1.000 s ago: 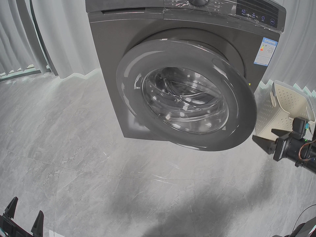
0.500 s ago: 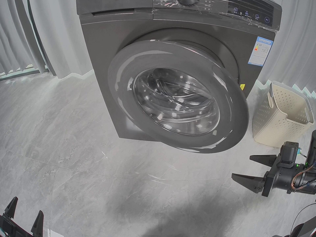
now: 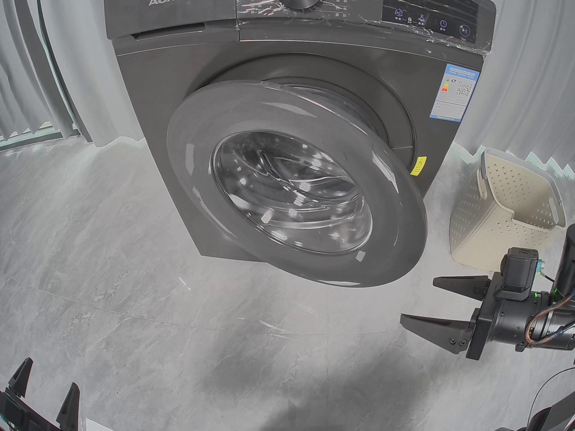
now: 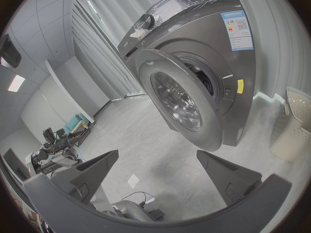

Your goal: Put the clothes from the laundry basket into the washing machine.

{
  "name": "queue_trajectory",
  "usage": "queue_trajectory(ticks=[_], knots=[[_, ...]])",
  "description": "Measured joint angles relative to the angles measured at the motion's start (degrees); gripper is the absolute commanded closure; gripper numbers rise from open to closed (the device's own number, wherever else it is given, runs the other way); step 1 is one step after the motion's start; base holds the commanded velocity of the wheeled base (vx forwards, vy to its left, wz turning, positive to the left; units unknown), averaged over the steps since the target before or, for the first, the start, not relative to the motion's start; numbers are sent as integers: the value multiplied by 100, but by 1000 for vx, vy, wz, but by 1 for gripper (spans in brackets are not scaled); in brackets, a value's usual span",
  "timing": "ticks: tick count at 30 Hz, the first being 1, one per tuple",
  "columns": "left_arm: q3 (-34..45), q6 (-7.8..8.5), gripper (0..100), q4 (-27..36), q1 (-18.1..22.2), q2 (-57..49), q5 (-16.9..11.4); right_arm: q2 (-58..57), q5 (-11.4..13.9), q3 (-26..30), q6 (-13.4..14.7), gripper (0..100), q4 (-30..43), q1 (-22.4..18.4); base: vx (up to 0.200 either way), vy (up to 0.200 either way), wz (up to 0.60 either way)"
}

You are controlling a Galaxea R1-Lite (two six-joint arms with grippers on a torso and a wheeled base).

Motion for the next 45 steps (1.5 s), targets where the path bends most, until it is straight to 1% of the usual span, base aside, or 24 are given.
queue_trajectory(ticks=[7,12,14,17,21,24,26,31,33,40,43,45], knots=[[0,0,0,0,2,2,0,222,-9,-263,41,0,2,115,200,0,0],[0,0,0,0,0,2,0,356,-87,-427,28,0,6,68,0,0,0],[0,0,0,0,5,5,0,393,-177,-499,26,0,-52,-28,0,0,0],[0,0,0,2,2,5,-2,428,-319,-592,24,0,-255,-286,0,0,0],[0,0,0,0,0,5,-2,443,-394,-581,-16,0,-558,-568,0,0,0],[0,2,0,0,0,5,-2,419,-396,-402,-57,0,-605,-629,0,0,0],[0,2,0,2,2,5,-2,390,-396,-280,-71,0,-624,-599,0,0,0],[0,5,0,0,5,5,-2,301,-385,54,-63,0,-651,-238,0,0,0],[0,5,0,0,5,5,-2,285,-380,116,-52,0,-681,-150,200,0,0],[0,2,0,0,0,5,0,362,-402,89,-52,0,-1310,-111,200,0,0],[0,0,0,2,0,5,-2,474,-418,22,-57,0,-1464,-122,200,0,0],[0,0,0,0,0,5,-2,560,-421,-52,-60,0,-1517,-129,0,0,0]])
